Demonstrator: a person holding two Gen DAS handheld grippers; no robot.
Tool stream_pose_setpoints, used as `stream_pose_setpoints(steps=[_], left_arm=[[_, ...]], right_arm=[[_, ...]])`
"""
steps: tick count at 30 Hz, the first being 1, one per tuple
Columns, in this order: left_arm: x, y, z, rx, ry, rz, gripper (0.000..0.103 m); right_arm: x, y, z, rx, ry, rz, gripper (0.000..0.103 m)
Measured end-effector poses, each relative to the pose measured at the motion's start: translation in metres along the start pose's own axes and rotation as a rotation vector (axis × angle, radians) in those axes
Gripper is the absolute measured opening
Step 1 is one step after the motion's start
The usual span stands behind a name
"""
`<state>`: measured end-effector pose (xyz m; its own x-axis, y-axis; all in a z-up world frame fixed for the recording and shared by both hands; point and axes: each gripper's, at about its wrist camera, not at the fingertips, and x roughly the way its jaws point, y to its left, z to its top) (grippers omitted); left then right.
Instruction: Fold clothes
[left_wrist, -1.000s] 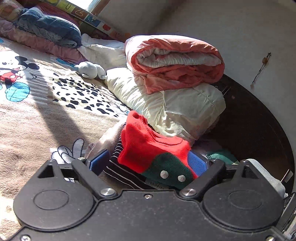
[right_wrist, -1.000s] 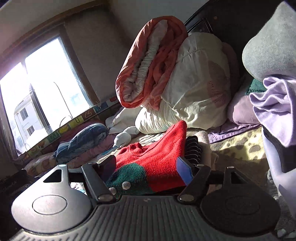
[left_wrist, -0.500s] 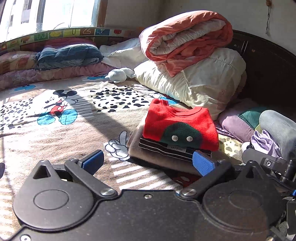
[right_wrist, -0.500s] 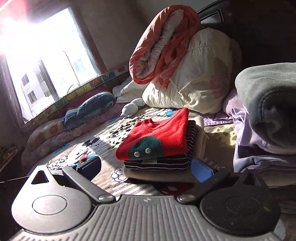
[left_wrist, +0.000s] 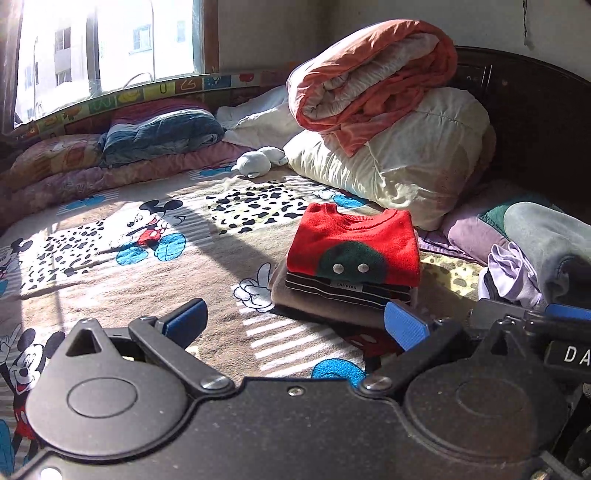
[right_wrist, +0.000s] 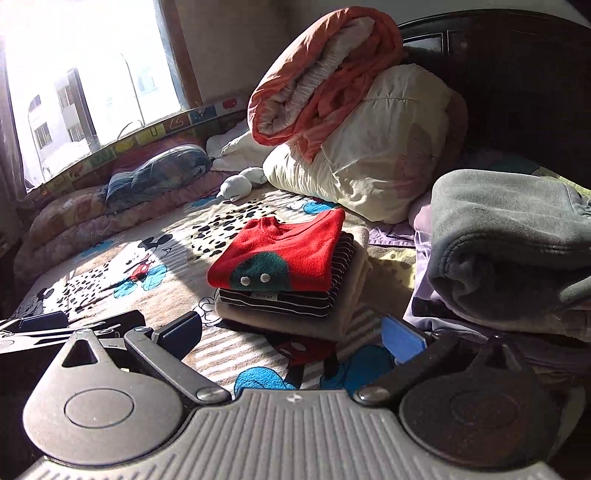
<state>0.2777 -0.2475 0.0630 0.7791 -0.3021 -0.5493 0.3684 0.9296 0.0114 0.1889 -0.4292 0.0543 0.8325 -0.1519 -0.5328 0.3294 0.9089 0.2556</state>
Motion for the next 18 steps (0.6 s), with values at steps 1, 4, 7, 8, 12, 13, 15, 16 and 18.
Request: stream_pose_setpoints(steps=[1,4,7,8,12,13,15,16,18], left_arm=[[-0.002,-0.001,0.0,0.0,0.011,0.001,0.103],[-0.009,-0.002,-0.002,-0.005,0.031,-0.002,0.103],[-0.014,-0.003,-0.004,-0.008,0.04,-0.008,0.103],[-0.016,-0.003,-0.005,-0.011,0.045,-0.013,0.103],[-0.023,-0.004,-0.005,-0.026,0.05,-0.02,0.103],[-0.025,-0.004,-0.005,-0.033,0.048,-0.021,0.103],[-0.029,-0.005,-0.005,-0.038,0.042,-0.018,0.103],[-0.031,-0.005,-0.005,-0.038,0.037,-0.015,0.103],[-0.035,-0.007,-0.005,-0.033,0.028,-0.009,0.103]], right_arm=[[-0.003,0.0,0.0,-0.005,0.002,-0.001,0.103],[-0.01,0.001,-0.001,-0.017,0.007,-0.009,0.103],[-0.017,0.002,-0.001,-0.031,0.013,-0.016,0.103],[-0.02,0.003,-0.001,-0.037,0.013,-0.017,0.103],[-0.029,0.005,0.0,-0.065,0.013,-0.023,0.103],[-0.031,0.005,0.0,-0.071,0.013,-0.025,0.103],[-0.034,0.005,0.0,-0.079,0.018,-0.026,0.103],[-0.035,0.004,-0.001,-0.081,0.02,-0.026,0.103],[-0.037,0.005,-0.001,-0.084,0.021,-0.028,0.103]])
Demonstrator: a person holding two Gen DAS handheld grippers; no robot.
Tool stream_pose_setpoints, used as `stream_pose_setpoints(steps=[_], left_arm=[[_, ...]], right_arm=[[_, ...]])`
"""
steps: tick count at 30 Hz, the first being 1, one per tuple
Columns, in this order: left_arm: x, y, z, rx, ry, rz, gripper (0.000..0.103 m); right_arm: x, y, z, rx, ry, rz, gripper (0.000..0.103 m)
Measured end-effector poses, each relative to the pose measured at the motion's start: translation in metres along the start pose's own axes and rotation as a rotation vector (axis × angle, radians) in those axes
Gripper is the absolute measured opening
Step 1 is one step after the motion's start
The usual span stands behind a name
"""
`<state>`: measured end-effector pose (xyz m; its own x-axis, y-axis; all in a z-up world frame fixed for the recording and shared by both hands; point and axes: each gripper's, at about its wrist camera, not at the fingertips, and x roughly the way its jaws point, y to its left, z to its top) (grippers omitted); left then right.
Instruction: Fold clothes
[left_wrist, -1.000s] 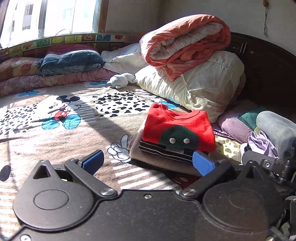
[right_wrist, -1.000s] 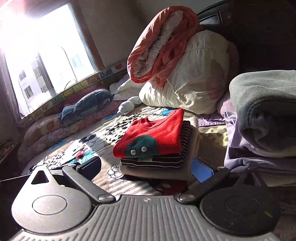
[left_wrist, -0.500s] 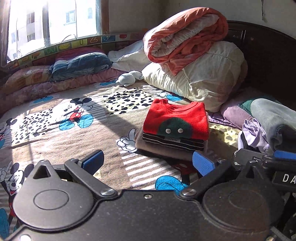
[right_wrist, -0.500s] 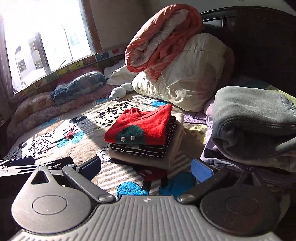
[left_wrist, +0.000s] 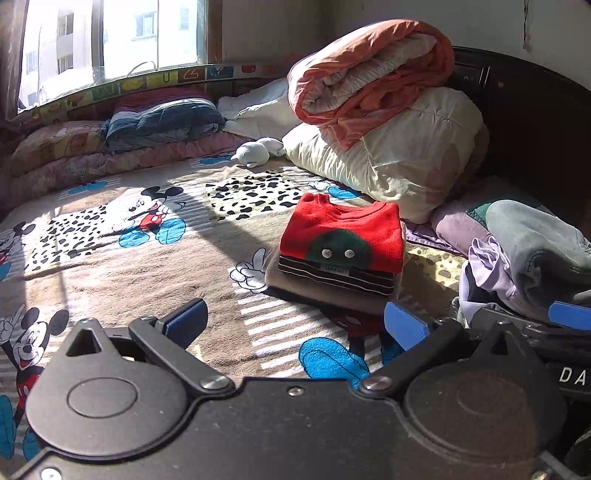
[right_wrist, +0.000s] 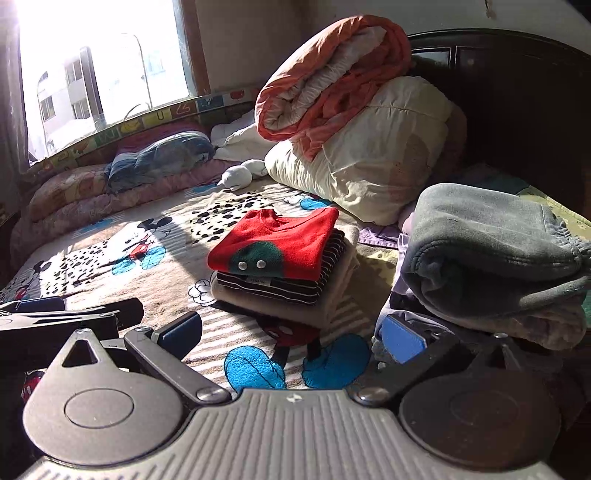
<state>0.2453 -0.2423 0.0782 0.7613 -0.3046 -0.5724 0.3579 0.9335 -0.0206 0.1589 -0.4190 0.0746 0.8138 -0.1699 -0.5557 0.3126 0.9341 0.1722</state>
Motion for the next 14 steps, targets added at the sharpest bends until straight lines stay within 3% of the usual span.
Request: stream_pose_setpoints(steps=[14], left_arm=[[-0.025,0.003,-0.005,-0.017,-0.032,0.012,0.103]], right_arm=[[-0.015,0.003,-0.006,-0.012,0.003,0.012,0.103]])
